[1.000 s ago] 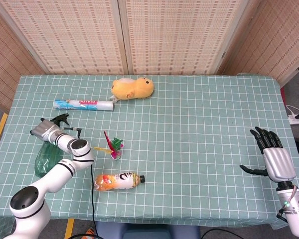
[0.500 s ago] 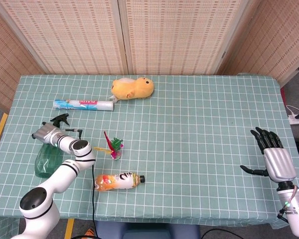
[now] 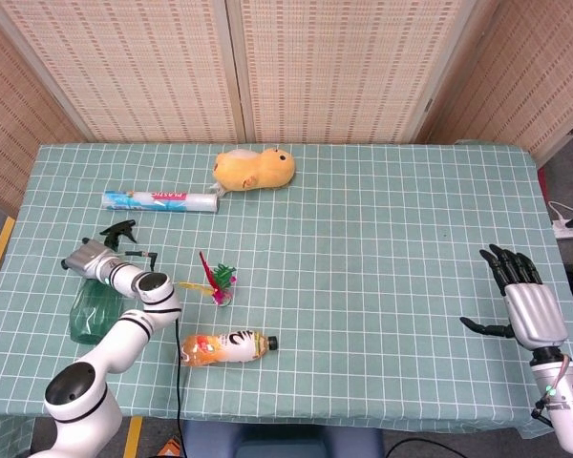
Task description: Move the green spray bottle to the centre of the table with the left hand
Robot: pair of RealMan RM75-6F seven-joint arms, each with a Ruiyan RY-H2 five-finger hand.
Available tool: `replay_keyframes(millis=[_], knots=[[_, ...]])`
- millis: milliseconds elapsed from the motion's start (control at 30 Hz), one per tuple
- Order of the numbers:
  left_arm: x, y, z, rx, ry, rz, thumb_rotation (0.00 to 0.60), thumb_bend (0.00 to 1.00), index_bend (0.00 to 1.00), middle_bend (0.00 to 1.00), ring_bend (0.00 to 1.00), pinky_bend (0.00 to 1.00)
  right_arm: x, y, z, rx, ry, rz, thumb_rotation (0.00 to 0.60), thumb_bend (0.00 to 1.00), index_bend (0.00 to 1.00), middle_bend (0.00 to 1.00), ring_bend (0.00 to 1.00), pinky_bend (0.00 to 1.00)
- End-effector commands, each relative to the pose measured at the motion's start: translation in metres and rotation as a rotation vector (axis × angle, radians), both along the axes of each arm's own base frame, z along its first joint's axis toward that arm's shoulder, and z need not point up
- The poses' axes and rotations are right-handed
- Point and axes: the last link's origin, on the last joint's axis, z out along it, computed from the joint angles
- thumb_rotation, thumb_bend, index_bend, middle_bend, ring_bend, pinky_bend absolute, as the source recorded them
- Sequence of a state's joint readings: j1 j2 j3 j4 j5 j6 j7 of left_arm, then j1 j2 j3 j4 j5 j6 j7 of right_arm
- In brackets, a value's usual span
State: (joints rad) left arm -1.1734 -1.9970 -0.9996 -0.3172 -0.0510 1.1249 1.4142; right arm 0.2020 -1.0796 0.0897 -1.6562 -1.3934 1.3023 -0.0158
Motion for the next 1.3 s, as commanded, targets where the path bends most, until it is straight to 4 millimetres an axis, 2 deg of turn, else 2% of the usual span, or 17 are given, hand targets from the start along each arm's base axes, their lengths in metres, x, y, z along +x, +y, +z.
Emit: replay_keyframes(millis=[33,267,533,700,867,1067,1300], knots=[[-0.001,0.000,0.000,-0.007,0.011,-0.004,0.600,0.24,0.00,0.39,0.21,0.16,0.000,0.000,0.000,0.002,-0.001,-0.001,0.600,0.00,0.03,0.00,0.00,0.00],[0.000,0.000,0.001,-0.008,0.026,-0.008,0.600,0.27,0.02,0.50,0.28,0.19,0.000,0.000,0.000,0.006,-0.007,0.001,0.600,0.00,0.03,0.00,0.00,0.00],[0.004,0.004,0.013,0.027,0.056,-0.021,0.600,0.31,0.03,0.54,0.31,0.21,0.001,0.000,0.001,0.008,-0.012,0.005,0.600,0.00,0.03,0.00,0.00,0.00],[0.028,0.022,0.046,0.157,0.118,-0.136,0.600,0.31,0.09,0.60,0.37,0.25,0.001,0.000,0.001,0.007,-0.018,0.008,0.600,0.00,0.03,0.00,0.00,0.00],[0.044,0.023,0.073,0.267,0.099,-0.193,0.600,0.33,0.16,0.67,0.44,0.31,0.003,0.002,0.001,0.006,-0.025,0.021,0.600,0.00,0.03,0.00,0.00,0.00],[0.053,0.003,0.101,0.340,-0.002,-0.277,0.600,0.39,0.19,0.73,0.49,0.33,0.005,0.005,0.000,0.009,-0.027,0.037,0.600,0.00,0.03,0.00,0.00,0.00],[0.071,-0.023,0.142,0.501,-0.241,-0.482,0.600,0.39,0.19,0.75,0.50,0.34,0.005,0.006,0.001,0.004,-0.028,0.049,0.600,0.00,0.04,0.00,0.00,0.00]])
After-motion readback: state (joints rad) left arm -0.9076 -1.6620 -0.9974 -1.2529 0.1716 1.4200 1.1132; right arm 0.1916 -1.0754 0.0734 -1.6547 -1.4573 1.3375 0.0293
